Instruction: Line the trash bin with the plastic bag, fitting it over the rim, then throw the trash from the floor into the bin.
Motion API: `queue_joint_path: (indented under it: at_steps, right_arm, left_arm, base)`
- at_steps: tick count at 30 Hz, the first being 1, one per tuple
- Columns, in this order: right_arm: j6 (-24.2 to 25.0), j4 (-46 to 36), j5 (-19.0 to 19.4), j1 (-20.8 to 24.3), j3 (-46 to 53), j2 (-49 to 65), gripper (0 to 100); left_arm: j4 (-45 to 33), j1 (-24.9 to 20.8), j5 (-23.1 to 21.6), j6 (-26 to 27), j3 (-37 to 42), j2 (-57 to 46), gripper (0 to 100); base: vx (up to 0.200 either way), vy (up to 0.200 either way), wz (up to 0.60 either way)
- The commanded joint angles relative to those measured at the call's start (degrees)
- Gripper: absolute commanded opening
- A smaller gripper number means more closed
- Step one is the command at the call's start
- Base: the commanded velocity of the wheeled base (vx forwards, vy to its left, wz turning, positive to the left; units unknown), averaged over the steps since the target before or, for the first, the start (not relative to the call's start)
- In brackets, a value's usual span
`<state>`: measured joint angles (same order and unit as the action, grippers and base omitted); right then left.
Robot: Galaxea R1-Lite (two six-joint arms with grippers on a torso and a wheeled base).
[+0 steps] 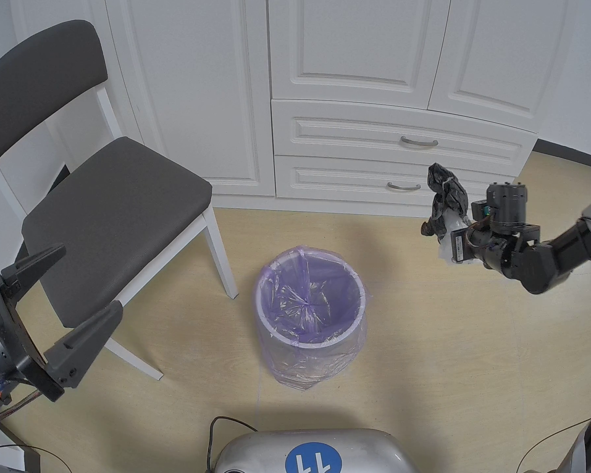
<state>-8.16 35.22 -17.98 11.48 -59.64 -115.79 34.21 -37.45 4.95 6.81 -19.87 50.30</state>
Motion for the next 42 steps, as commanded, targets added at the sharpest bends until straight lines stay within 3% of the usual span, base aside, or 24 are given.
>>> queue_joint_path:
  at_steps: [1, 4, 5, 7, 10, 12, 15, 20, 21, 24, 30, 42]
  right_arm:
    - [-13.11, 25.87, -3.02, 13.83, 28.61, 32.91, 0]
    - [-12.59, 32.55, -3.20, 18.58, 28.17, 32.38, 0]
    - [-12.59, 39.22, -3.20, 23.15, 28.08, 31.41, 0]
    - [-13.03, 46.87, -3.20, 28.16, 28.17, 30.18, 0]
    - [-13.73, 54.43, -2.94, 32.29, 28.00, 28.42, 0]
    - [-13.38, 54.78, -2.50, 33.60, 27.20, 27.37, 0]
    - [-12.59, 54.78, -2.41, 33.96, 24.74, 26.58, 0]
    - [-7.14, 54.78, -2.41, 34.66, 20.61, 24.47, 0]
    - [-3.53, 54.78, -2.41, 34.75, 18.24, 22.27, 0]
    - [1.04, 54.78, -2.41, 34.48, 14.90, 18.23, 0]
    - [7.36, 54.78, -2.50, 33.60, 9.45, 10.58, 0]
    - [9.65, 54.78, -2.50, 28.86, 3.21, -3.22, 0]
  left_arm:
    - [0.07, 0.01, 0.06, 2.06, -1.75, -4.42, 100]
    - [0.07, 0.10, 0.06, 2.06, -2.19, -4.86, 100]
    - [-0.02, 0.18, 0.15, 2.15, -2.54, -5.39, 100]
    - [-0.02, 0.54, 0.06, 2.15, -2.54, -5.83, 100]
    - [-0.02, 0.97, 0.06, 2.15, -2.72, -5.91, 100]
    - [0.07, 0.97, 0.06, 2.15, -2.81, -5.91, 100]
    - [-0.02, 0.97, 0.06, 2.15, -2.89, -5.83, 100]
    - [0.07, 1.06, 0.06, 2.15, -2.89, -5.83, 100]
    - [-0.02, 1.06, 0.06, 2.15, -2.81, -5.83, 100]
    - [-0.02, 0.97, 0.06, 2.15, -2.81, -5.83, 100]
    - [0.07, 1.06, 0.06, 2.24, -2.98, -6.09, 100]
    - [0.07, 2.12, 0.15, 4.70, -3.24, -6.70, 100]
  base:
    - [0.000, 0.000, 0.00]
    - [0.000, 0.000, 0.00]
    - [0.000, 0.000, 0.00]
    - [0.000, 0.000, 0.00]
    - [0.000, 0.000, 0.00]
    - [0.000, 0.000, 0.00]
    - [0.000, 0.000, 0.00]
    - [0.000, 0.000, 0.00]
    - [0.000, 0.000, 0.00]
    - [0.000, 0.000, 0.00]
    - [0.000, 0.000, 0.00]
    - [0.000, 0.000, 0.00]
